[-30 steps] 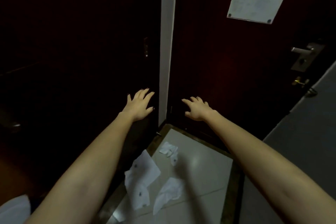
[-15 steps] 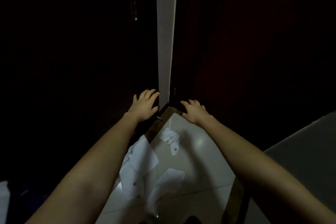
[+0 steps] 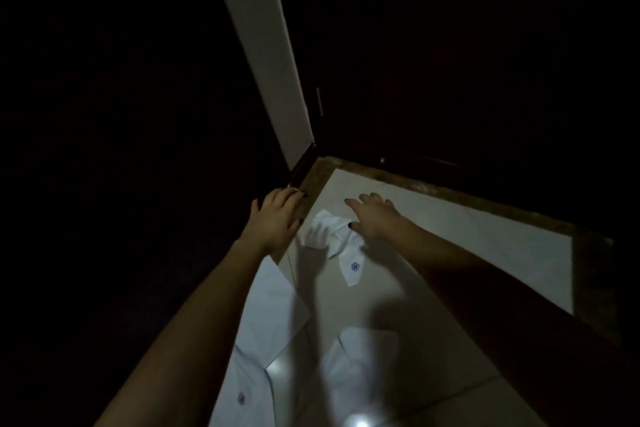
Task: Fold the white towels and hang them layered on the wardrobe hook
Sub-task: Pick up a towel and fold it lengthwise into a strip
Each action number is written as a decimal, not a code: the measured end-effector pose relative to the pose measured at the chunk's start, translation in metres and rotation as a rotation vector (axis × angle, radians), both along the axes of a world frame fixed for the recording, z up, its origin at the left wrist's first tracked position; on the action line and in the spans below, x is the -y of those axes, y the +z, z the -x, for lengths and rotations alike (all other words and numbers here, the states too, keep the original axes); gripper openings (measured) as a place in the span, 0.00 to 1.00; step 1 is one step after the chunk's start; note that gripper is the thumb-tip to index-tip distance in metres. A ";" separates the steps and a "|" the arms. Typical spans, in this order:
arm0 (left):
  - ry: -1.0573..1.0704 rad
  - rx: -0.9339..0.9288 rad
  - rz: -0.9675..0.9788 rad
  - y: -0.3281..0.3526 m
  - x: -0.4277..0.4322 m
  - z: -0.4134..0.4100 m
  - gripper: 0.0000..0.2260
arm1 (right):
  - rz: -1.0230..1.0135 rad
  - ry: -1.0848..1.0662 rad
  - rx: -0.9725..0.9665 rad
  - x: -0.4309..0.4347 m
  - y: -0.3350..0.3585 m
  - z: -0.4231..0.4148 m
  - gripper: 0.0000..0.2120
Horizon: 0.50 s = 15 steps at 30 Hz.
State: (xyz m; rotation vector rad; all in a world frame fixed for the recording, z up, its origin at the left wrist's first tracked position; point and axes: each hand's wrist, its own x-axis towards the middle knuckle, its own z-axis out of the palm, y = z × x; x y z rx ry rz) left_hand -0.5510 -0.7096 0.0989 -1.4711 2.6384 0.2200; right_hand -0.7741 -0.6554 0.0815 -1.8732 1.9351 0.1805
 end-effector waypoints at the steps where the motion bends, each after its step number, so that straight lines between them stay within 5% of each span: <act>1: -0.003 -0.001 -0.002 -0.033 0.001 0.006 0.26 | 0.010 -0.001 0.023 0.004 -0.032 0.002 0.29; 8: 0.053 -0.140 -0.040 -0.206 0.021 0.045 0.26 | 0.137 0.055 0.101 0.043 -0.195 0.017 0.28; 15: 0.204 -0.219 -0.013 -0.301 0.034 0.053 0.20 | 0.202 -0.105 0.366 0.082 -0.273 0.014 0.27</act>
